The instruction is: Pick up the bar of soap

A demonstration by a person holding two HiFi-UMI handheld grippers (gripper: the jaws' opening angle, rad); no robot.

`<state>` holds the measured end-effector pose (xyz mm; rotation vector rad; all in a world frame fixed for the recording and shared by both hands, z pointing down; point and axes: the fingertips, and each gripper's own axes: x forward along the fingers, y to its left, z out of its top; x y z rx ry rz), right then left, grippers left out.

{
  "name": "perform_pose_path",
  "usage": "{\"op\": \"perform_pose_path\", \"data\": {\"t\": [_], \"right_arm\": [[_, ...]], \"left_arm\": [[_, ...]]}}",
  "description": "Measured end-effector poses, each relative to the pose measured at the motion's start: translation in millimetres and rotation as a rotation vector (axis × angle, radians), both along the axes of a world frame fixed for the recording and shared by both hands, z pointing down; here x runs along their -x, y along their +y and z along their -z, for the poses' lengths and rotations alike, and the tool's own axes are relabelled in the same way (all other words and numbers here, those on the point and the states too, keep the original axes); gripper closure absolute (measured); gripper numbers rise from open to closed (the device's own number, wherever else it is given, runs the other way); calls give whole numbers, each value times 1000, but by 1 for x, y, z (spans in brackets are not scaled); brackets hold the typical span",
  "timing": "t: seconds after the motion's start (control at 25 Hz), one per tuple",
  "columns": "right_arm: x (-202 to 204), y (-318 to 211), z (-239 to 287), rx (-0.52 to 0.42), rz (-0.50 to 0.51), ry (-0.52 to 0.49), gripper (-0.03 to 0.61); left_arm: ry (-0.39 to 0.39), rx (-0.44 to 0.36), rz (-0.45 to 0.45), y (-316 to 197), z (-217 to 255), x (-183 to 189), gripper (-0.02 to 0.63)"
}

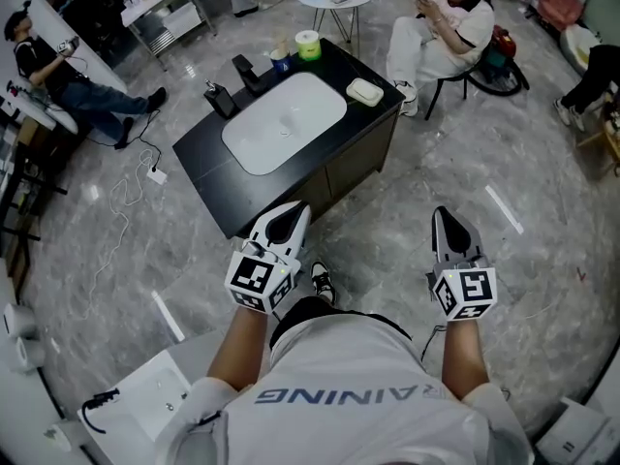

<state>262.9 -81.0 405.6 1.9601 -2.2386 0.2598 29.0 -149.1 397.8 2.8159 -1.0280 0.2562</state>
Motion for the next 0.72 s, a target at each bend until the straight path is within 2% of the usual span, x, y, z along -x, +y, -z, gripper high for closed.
{"op": "perform_pose_path", "data": {"t": [0.32, 0.48, 0.72], "right_arm": [[43, -92, 12, 5, 12, 34, 560], [67, -137, 12, -5, 31, 43, 560], [76, -174, 5, 10, 36, 50, 561]], "left_arm": [[34, -9, -5, -86, 10, 41, 606], [27, -16, 1, -125, 7, 62, 606], [30, 8, 2, -161, -1, 72, 606]]}}
